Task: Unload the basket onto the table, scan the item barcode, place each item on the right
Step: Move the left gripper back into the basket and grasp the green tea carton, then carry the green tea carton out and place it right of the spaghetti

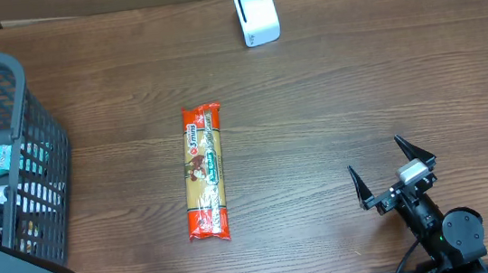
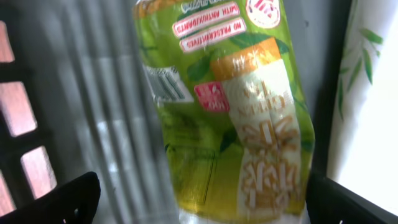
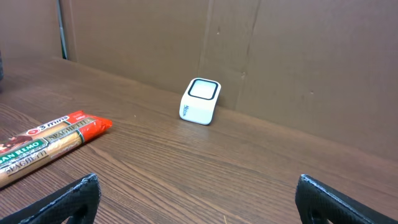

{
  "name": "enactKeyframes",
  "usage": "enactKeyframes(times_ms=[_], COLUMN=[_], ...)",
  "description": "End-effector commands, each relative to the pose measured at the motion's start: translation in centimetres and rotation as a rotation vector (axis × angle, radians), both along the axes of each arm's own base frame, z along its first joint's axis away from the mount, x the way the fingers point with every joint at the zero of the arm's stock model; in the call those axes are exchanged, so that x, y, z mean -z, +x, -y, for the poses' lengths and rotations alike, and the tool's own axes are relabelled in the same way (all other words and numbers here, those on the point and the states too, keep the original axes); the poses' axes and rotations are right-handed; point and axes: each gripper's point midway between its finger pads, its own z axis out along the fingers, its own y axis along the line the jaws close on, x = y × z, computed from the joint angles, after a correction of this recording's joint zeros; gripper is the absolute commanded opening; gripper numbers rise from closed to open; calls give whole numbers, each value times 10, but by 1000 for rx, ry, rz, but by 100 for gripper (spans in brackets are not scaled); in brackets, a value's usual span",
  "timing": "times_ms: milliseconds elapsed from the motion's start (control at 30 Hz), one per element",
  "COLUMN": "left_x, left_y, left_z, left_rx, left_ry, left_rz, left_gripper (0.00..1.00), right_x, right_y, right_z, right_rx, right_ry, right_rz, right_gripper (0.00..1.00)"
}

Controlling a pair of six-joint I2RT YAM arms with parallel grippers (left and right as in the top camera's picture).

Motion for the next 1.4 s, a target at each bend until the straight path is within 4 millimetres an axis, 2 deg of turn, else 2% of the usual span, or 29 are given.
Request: enactKeyframes(times_ms=[0,133,233,300,400,433,633,733,800,933,967,1167,1300,1367], left_x=[22,39,46,46,46,46,35,22,1,-37,-58,-136,-206,-243], left_y=[-4,-4,-5,-5,-5,-5,20,31,37,56,67,102,129,141], left_z=[-5,-4,-3,-2,-3,-2,2,1,-3,-4,-2,6,27,49], left_rx=[-7,-1,9,9,30,33,97,126,133,203,225,317,418,486], left_ry=[-20,-51,-66,-67,-67,-69,-112,-122,-124,-123,-116,1,119,165], left_rz=[-45,-66,-80,-81,-84,-81,40,87,109,171,205,306,436,522], left_gripper=[96,94,86,70,37,31,11,10,15,8,6,4,4,4], right_x=[1,1,1,1,1,1,1,1,1,1,1,1,1,1], right_y=[0,0,0,0,0,0,0,0,0,0,0,0,0,0], right_z=[0,0,0,0,0,0,0,0,0,0,0,0,0,0], right_rx=[1,1,1,1,1,1,1,1,1,1,1,1,1,1], right_ry=[8,8,8,8,8,8,8,8,8,8,8,8,8,8], right_rz=[3,3,3,3,3,3,3,3,3,3,3,3,3,3], right_gripper=[100,100,100,100,100,100,100,100,100,100,100,100,100,100])
